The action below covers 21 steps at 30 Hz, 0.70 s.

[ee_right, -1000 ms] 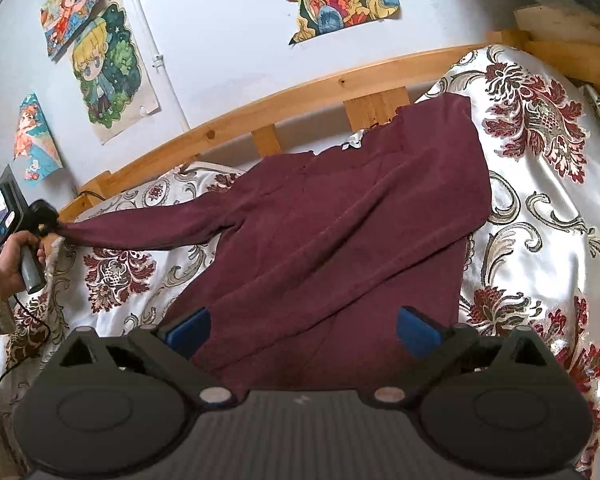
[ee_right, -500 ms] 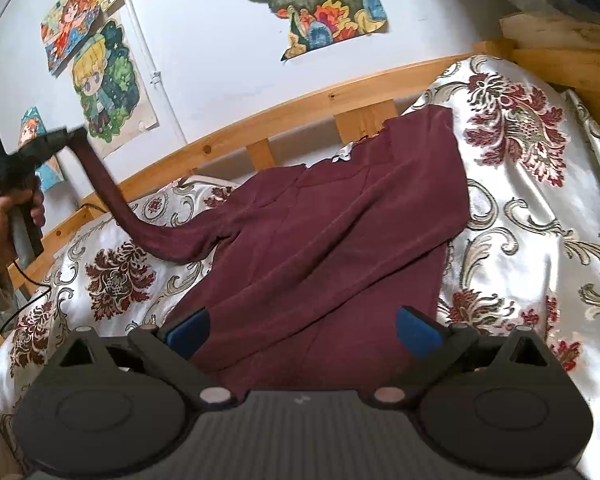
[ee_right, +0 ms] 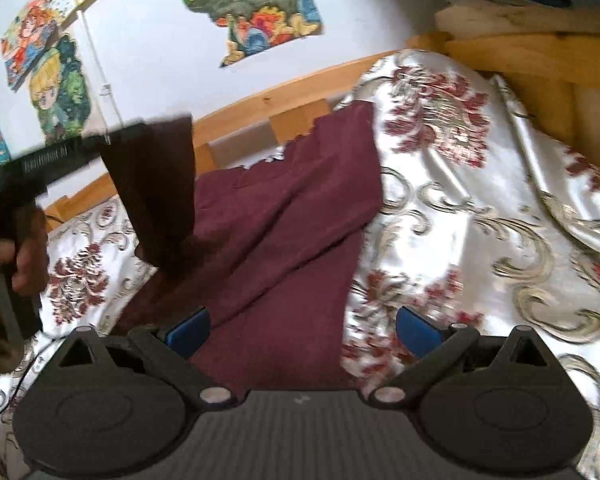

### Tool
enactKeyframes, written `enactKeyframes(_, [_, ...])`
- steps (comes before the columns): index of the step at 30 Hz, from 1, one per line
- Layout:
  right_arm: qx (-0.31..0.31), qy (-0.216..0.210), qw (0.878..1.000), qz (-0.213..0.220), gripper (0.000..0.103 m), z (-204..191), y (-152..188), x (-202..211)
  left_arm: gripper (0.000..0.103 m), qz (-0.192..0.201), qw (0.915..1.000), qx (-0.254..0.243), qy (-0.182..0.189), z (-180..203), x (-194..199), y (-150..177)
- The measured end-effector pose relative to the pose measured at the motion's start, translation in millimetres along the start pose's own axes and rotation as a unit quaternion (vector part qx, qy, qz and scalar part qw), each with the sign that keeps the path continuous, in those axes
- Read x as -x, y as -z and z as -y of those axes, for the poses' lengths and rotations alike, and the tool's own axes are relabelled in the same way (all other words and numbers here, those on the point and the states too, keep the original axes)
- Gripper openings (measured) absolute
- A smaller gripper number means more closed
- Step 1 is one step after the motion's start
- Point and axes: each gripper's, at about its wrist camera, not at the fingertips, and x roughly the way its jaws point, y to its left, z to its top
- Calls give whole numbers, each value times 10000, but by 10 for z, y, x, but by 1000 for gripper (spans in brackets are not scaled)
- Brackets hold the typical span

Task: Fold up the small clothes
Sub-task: 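Carry the sleeve across the shirt body and release it with the left tool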

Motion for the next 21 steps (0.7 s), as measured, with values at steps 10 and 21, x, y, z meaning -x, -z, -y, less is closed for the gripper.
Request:
enactKeyframes(10, [-123, 344, 9993, -70, 102, 253, 66, 89, 25, -876, 9943, 547, 274, 133, -138, 607])
enactKeyframes(21, [-5, 217, 9996, -207, 102, 87, 95, -51, 73, -1061, 9901, 817, -425, -321, 303, 651])
